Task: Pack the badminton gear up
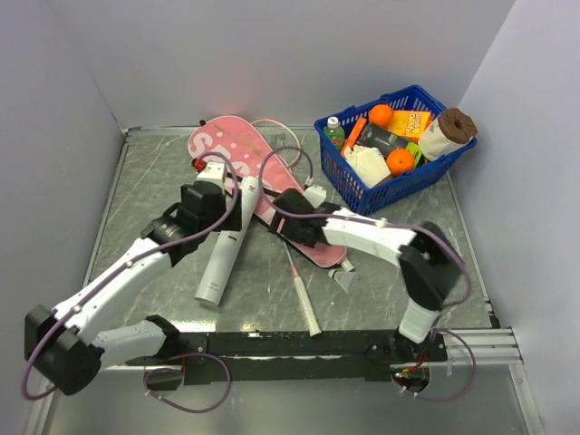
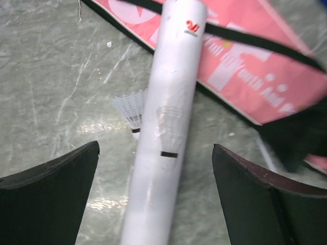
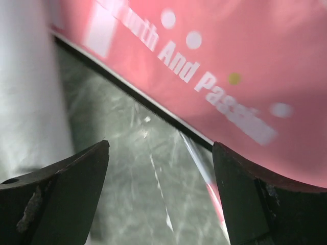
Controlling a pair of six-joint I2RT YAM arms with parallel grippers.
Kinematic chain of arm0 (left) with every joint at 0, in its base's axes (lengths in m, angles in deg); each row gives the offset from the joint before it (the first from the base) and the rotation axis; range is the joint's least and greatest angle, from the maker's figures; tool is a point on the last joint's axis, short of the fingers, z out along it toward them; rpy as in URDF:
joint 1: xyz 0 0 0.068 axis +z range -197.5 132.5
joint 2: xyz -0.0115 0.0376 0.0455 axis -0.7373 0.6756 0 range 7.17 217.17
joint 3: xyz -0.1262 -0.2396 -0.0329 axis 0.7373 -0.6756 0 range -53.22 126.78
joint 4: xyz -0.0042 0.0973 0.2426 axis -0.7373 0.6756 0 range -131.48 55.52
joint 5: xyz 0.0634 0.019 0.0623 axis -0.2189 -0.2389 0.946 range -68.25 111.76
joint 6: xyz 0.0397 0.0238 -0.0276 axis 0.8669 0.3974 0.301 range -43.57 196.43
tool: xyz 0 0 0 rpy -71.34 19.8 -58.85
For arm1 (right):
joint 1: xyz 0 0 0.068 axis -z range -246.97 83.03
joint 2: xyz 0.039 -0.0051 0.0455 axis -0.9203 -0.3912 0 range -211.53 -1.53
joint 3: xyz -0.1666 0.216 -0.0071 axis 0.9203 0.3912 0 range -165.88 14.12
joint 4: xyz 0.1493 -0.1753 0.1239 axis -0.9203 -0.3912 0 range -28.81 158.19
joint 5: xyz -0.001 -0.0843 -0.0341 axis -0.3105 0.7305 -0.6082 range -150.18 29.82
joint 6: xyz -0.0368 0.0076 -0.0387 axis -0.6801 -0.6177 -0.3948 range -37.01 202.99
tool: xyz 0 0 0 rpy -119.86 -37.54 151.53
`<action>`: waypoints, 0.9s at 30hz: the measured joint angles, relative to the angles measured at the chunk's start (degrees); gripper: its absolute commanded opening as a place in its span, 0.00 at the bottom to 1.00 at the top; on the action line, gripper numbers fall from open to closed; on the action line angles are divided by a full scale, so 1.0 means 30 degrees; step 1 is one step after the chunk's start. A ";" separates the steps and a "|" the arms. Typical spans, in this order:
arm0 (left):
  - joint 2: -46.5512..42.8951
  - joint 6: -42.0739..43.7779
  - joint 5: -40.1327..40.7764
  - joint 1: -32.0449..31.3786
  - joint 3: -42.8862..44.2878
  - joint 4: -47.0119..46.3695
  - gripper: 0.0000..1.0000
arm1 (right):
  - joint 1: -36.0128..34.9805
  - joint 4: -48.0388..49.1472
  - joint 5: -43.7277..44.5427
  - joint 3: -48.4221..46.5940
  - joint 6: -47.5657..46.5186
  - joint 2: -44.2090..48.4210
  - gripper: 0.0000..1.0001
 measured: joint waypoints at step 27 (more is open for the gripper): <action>1.2225 0.7533 -0.3701 0.1209 0.6025 -0.2623 0.96 | 0.0051 0.0678 -0.1086 0.8000 -0.7016 1.5497 0.91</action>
